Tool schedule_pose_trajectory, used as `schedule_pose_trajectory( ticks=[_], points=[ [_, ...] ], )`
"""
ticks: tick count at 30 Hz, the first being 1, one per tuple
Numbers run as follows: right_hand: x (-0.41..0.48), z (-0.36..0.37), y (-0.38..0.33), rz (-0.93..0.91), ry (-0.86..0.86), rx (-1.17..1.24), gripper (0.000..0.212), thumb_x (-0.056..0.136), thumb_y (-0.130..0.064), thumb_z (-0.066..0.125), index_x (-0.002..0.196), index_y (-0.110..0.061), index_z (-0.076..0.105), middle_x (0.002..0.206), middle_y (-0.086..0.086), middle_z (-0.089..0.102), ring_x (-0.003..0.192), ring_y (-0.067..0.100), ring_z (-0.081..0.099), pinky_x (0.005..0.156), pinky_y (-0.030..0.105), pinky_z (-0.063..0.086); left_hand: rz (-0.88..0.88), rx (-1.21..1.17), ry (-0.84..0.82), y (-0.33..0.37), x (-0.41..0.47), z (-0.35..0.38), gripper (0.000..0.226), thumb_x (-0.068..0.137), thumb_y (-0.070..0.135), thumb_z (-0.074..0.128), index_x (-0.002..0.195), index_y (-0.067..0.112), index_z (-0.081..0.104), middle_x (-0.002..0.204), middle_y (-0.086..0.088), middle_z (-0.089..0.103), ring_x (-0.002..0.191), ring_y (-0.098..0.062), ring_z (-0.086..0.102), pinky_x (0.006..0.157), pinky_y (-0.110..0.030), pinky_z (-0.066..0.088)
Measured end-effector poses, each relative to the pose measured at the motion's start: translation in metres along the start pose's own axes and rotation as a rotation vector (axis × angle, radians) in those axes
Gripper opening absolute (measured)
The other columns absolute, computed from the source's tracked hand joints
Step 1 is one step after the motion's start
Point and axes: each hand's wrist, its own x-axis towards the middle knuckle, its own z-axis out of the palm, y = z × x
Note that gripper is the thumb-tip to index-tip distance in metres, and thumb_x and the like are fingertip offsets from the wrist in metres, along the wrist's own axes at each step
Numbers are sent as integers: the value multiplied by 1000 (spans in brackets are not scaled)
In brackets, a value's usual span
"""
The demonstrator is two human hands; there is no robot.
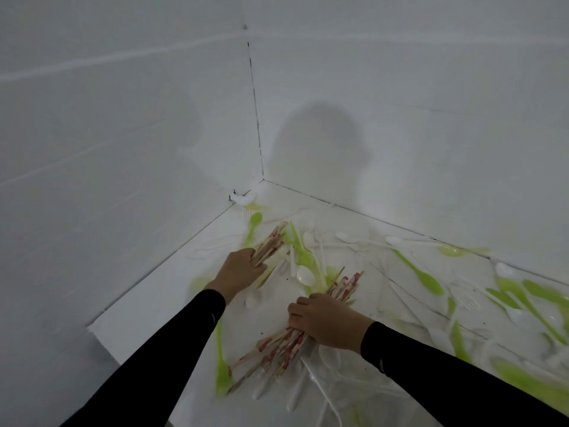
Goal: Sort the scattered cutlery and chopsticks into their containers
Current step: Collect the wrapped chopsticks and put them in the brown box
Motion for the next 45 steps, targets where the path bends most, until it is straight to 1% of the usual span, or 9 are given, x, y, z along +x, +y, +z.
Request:
schedule_pose_trajectory(
  ticks=[6, 12, 19, 22, 27, 34, 38, 41, 45],
  points=[
    [-7, 4, 3, 23, 49, 30, 21, 85, -12, 51, 102, -20, 59, 94, -4, 62, 79, 15, 57, 60, 26, 47, 147, 80, -62, 0, 2, 18, 28, 93, 25, 60, 68, 17, 49, 62, 2, 50, 59, -17, 47, 53, -27, 30],
    [-17, -4, 13, 64, 127, 58, 25, 86, -15, 43, 107, -20, 56, 93, -4, 63, 79, 17, 57, 63, 28, 47, 37, 88, -18, 2, 6, 22, 32, 88, 29, 62, 63, 23, 44, 64, 2, 50, 65, -22, 53, 53, -28, 32],
    [-25, -29, 14, 486, 450, 483, 34, 78, -19, 47, 112, -24, 51, 99, -5, 60, 83, 15, 57, 63, 23, 44, -131, 142, -50, 1, 1, 35, 47, 79, 39, 62, 107, 1, 63, 109, -18, 66, 103, -34, 64, 72, -28, 41],
    [-32, -40, 22, 705, 468, 600, 19, 83, -23, 53, 100, -33, 49, 88, -15, 46, 77, 5, 43, 63, 24, 36, -127, 202, -32, 22, 1, 24, 23, 85, 26, 63, 94, 6, 60, 93, -10, 59, 88, -30, 63, 63, -27, 41],
    [-44, -52, 35, 1058, 564, 724, 26, 90, -35, 54, 102, -14, 64, 81, -5, 60, 65, 10, 53, 60, 29, 41, -115, 271, -183, 29, -5, -2, 36, 84, 35, 69, 93, 8, 47, 94, -6, 48, 87, -23, 50, 69, -28, 40],
    [-45, -84, 30, 1166, 829, 1264, 18, 102, -15, 50, 115, -25, 58, 70, 5, 53, 60, 17, 53, 61, 30, 52, -102, 338, -270, 45, -26, -57, 27, 92, 31, 60, 95, 5, 55, 90, -7, 58, 83, -21, 52, 67, -28, 38],
    [-60, -109, 21, 1230, 1016, 1362, 8, 100, -26, 56, 104, -20, 59, 67, 2, 46, 51, 15, 49, 54, 27, 48, 1, -171, -212, 80, -37, -57, 35, 94, 39, 60, 91, 4, 66, 74, -3, 58, 67, -17, 55, 58, -24, 44],
    [-89, -134, 13, 1307, 1158, 1500, 25, 93, -38, 64, 84, -16, 55, 59, -2, 45, 48, 15, 46, 54, 29, 45, 120, -564, -268, 133, -57, -35, 29, 97, 35, 59, 88, 7, 61, 67, -5, 62, 57, -15, 61, 56, -24, 51],
    [-150, -170, 0, 1260, 1462, 1706, 37, 88, -41, 69, 66, -21, 46, 51, -3, 35, 44, 14, 40, 50, 28, 41, 212, -741, -354, 211, -87, 6, 30, 94, 39, 62, 89, 9, 62, 55, 1, 44, 41, -8, 42, 40, -19, 35]
  ],
)
